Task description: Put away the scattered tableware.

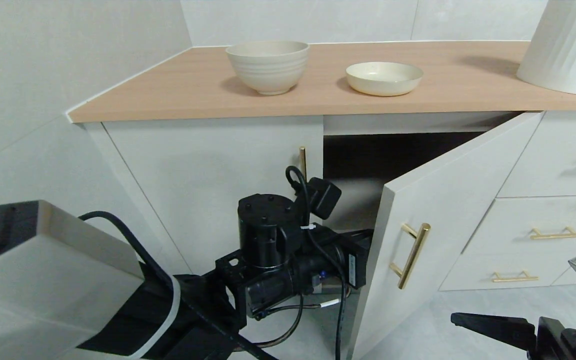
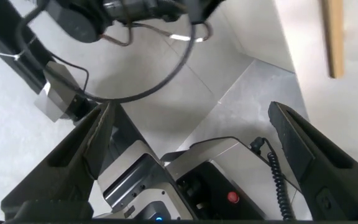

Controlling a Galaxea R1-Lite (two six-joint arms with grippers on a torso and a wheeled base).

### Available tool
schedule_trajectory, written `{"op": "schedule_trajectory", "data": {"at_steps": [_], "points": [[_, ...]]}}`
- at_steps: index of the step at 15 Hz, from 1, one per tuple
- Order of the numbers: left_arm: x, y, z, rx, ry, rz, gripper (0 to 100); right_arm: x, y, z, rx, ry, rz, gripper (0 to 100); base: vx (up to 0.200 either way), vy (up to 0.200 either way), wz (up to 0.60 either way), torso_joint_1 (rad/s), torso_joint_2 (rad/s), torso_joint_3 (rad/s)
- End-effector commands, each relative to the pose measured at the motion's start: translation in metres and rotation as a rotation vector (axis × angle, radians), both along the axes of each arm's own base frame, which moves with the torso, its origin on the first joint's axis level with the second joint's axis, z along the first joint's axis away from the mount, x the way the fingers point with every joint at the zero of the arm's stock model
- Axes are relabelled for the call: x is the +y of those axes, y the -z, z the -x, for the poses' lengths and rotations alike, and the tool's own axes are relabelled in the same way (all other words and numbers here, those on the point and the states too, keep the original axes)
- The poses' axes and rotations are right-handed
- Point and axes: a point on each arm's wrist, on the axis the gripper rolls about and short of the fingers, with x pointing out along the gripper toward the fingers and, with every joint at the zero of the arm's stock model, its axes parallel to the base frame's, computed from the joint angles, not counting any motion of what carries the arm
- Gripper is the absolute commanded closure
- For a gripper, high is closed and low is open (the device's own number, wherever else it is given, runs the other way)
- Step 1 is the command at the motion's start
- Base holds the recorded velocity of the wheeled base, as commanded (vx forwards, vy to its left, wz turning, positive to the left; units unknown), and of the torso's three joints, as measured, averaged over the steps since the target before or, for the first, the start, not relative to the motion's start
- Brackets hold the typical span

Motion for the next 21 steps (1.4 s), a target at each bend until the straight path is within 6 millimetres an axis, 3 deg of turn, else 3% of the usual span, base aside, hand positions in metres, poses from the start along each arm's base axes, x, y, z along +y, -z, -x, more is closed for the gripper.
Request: {"op": "schedule_trajectory", "data": {"at_steps": [1,7,9,12,15,18,21], "points": [[-0.003,0.007,-0.01,0.008,-0.013,-0.008,100,0.0,0.0,0.0,0.002,-0.001,0.001,0,0.0,0.0,0.0,0.0,0.0,0.0],[-0.005,0.005,-0.012,0.015,-0.001,-0.014,100,0.0,0.002,0.003,-0.007,-0.023,0.009,0,-0.033,0.0,0.0,0.0,0.0,0.001],[-0.011,0.004,-0.017,0.009,0.005,-0.004,100,0.0,0.001,0.003,-0.011,-0.031,0.006,0,0.0,0.0,0.0,0.0,0.0,0.0],[-0.024,0.019,-0.031,0.017,0.0,-0.013,100,0.0,0.001,0.004,-0.012,-0.031,0.005,0,0.0,0.0,0.0,0.0,0.0,0.0],[-0.027,0.017,-0.035,0.028,0.0,-0.024,100,-0.001,-0.001,0.005,-0.03,-0.035,0.0,0,0.0,0.0,0.0,0.0,0.0,0.0],[-0.029,0.006,-0.026,0.014,0.019,-0.008,100,-0.006,-0.01,0.018,-0.106,-0.105,-0.039,0,0.0,0.0,0.0,0.0,0.0,0.0],[-0.043,0.005,-0.003,0.019,0.077,-0.016,100,-0.013,-0.022,0.025,-0.177,-0.114,-0.09,0,0.0,0.0,0.0,0.0,0.0,0.0]]}}
